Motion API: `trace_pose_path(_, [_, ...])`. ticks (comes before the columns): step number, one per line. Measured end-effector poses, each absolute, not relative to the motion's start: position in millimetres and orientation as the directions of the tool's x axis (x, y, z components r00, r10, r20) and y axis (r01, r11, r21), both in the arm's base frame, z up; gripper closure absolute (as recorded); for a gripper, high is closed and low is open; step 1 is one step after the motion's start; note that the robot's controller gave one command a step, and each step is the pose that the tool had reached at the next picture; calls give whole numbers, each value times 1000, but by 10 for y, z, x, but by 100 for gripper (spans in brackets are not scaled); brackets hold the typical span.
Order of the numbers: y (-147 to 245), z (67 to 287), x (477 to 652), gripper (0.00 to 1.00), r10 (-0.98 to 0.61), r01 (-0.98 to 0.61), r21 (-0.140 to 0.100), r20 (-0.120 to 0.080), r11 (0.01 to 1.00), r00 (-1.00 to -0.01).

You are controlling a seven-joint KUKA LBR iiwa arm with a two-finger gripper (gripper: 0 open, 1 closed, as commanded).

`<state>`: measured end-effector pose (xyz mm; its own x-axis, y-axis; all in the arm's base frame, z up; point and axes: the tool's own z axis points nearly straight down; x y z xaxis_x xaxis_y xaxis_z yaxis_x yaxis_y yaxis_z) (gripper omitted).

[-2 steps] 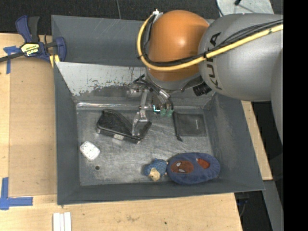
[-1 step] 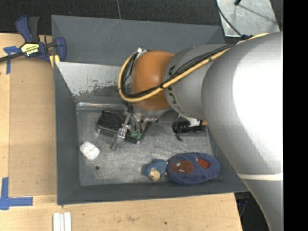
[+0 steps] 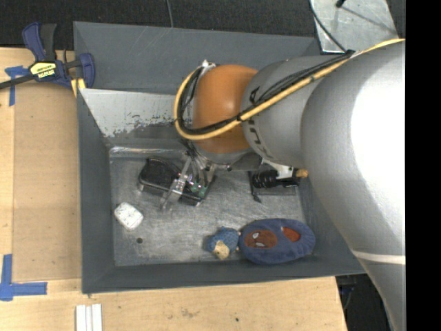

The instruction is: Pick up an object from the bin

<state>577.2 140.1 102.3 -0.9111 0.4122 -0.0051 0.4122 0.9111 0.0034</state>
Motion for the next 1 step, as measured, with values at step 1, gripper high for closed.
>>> trace_pose_path(1, [1364,1104,5791,0,595,595,4,-5,804,-804])
